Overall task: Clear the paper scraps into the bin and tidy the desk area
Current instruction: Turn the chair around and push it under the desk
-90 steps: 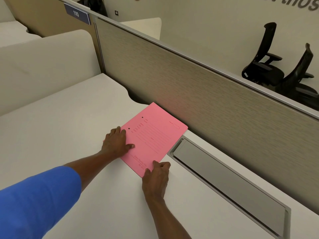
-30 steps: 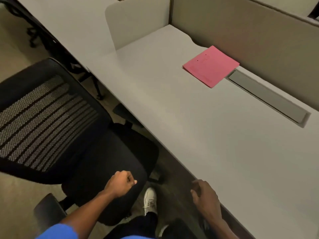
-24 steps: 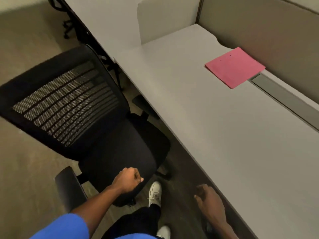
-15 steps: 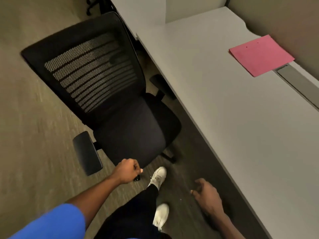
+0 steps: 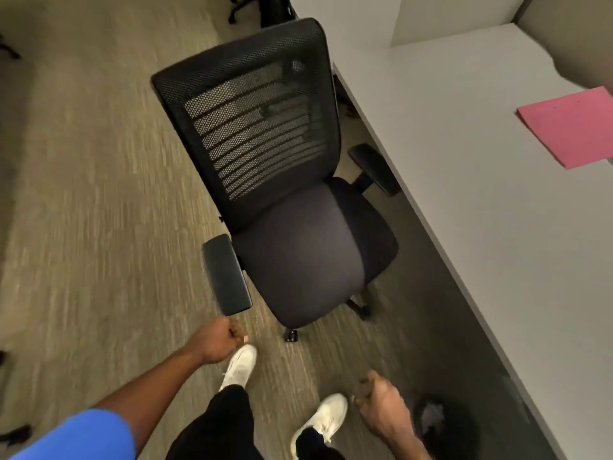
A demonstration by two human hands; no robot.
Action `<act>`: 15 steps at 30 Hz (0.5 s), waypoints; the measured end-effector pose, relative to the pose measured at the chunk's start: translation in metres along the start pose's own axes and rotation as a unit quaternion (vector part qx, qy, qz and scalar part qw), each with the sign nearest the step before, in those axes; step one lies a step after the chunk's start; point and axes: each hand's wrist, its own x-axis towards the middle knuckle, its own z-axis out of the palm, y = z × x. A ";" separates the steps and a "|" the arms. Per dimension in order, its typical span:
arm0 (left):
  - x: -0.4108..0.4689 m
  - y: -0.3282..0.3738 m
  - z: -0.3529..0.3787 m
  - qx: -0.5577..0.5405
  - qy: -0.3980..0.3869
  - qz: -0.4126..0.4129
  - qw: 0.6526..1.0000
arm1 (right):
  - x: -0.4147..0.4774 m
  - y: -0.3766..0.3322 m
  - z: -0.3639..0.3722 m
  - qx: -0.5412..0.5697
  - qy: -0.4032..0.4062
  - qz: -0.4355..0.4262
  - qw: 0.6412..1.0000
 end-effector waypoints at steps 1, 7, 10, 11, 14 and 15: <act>0.002 -0.011 -0.011 -0.003 0.007 -0.007 1.000 | 0.001 -0.012 0.003 0.001 0.003 -0.001 1.000; 0.025 -0.062 -0.088 0.012 0.031 -0.005 0.999 | 0.021 -0.098 0.019 0.006 0.035 0.007 0.999; 0.045 -0.079 -0.139 0.005 0.051 0.006 0.999 | 0.036 -0.149 0.034 0.021 0.052 0.005 0.998; 0.053 -0.082 -0.158 0.005 0.057 0.018 0.998 | 0.041 -0.165 0.039 0.026 0.061 0.002 0.998; 0.074 -0.083 -0.214 0.003 0.072 0.047 0.996 | 0.060 -0.212 0.055 0.043 0.082 -0.012 0.996; 0.081 -0.081 -0.233 0.002 0.083 0.060 0.995 | 0.066 -0.228 0.060 0.052 0.086 -0.017 0.995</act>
